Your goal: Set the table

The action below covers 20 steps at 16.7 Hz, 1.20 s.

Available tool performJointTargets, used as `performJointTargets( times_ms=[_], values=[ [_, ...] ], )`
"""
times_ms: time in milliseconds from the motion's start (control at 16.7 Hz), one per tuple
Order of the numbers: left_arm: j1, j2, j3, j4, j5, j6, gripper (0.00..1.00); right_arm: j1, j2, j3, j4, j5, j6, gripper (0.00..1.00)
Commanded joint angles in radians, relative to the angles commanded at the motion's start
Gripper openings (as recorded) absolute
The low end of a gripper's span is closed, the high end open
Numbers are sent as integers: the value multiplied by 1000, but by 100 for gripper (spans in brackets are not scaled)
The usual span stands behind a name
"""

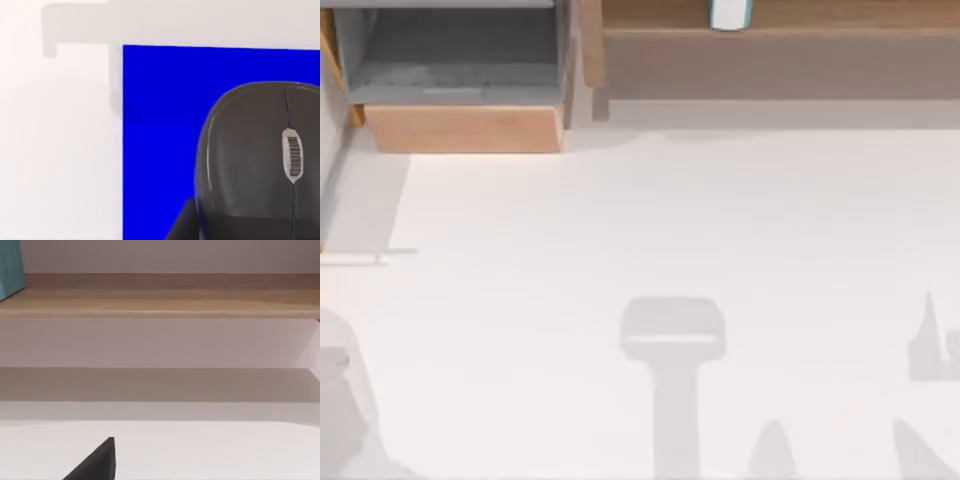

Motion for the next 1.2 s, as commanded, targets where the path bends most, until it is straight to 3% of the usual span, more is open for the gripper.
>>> performJointTargets(
  times_ms=[480,1200],
  values=[
    [0,35,-34,-7,-3,0,0,0,0,0,0,0,0,100],
    [0,35,-34,-7,-3,0,90,0,0,0,0,0,0,100]
  ],
)
